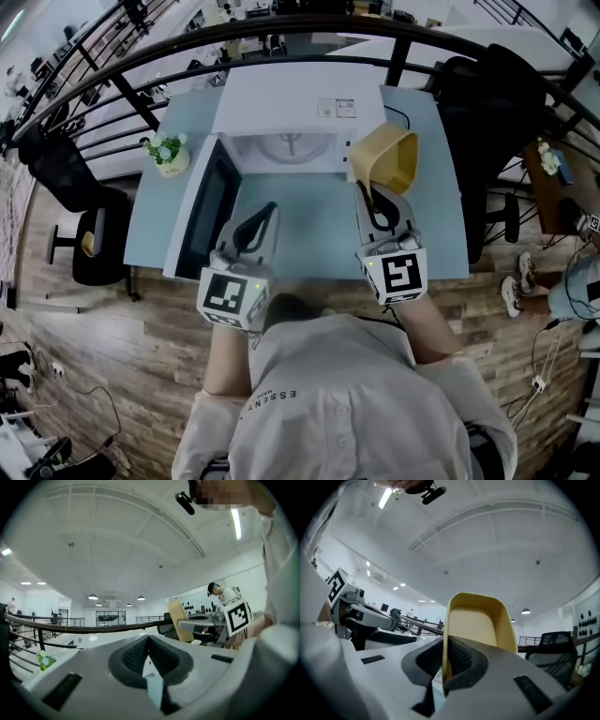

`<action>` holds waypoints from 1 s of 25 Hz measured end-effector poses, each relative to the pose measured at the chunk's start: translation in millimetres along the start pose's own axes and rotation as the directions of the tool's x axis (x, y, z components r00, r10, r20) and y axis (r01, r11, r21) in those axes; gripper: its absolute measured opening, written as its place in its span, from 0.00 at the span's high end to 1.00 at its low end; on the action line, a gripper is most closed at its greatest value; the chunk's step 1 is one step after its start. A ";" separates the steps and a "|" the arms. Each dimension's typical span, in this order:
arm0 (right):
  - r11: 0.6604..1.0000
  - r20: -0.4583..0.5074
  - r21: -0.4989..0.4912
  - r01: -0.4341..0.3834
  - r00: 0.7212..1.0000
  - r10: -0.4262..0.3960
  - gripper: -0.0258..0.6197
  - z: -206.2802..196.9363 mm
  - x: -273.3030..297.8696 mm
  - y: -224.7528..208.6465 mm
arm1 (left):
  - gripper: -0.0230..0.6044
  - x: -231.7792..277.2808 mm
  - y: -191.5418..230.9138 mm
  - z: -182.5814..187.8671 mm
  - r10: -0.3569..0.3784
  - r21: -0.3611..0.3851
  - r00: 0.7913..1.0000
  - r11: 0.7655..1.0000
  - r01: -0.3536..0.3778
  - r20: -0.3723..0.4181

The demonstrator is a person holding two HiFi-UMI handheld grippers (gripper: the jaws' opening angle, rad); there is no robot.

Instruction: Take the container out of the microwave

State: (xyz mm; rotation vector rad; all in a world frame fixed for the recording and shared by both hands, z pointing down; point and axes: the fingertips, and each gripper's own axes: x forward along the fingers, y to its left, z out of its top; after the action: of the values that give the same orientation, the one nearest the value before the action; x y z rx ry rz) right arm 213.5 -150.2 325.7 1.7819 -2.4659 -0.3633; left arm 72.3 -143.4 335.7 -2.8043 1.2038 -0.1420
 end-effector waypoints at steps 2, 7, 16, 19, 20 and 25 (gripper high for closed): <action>1.000 0.003 0.002 0.011 1.000 -0.011 0.93 1.1 1.1 -1.8 | 0.96 -0.8 -0.6 5.6 -0.015 -0.030 1.000 0.999 0.015 0.020; 1.000 0.017 0.006 0.024 1.000 -0.024 0.93 3.5 2.9 -1.6 | 0.96 -1.0 1.1 6.0 -0.002 0.031 1.000 1.000 0.002 0.002; 0.999 0.014 0.028 0.022 1.000 -0.022 0.93 0.5 2.9 -1.5 | 0.96 0.3 1.2 1.8 0.010 0.025 1.000 1.000 -0.010 -0.002; 0.999 -0.003 0.037 0.023 1.000 -0.023 0.93 -1.3 3.8 -3.2 | 0.96 2.1 -1.0 4.0 -0.002 0.033 1.000 0.999 0.002 -0.002; 0.999 -0.006 0.038 0.019 1.000 -0.019 0.93 -0.9 4.5 -2.8 | 0.96 2.9 -1.6 5.8 -0.005 0.038 1.000 0.999 0.005 -0.001; 0.999 0.000 0.034 -0.006 1.000 0.006 0.93 1.8 8.8 3.5 | 0.96 3.5 3.8 6.4 0.011 0.035 1.000 0.999 -0.012 0.002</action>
State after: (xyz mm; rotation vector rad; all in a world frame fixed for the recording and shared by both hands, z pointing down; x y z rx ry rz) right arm 207.1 -157.2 324.1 1.7873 -2.4920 -0.3227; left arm 72.7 -148.3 329.1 -2.7663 1.2048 -0.1591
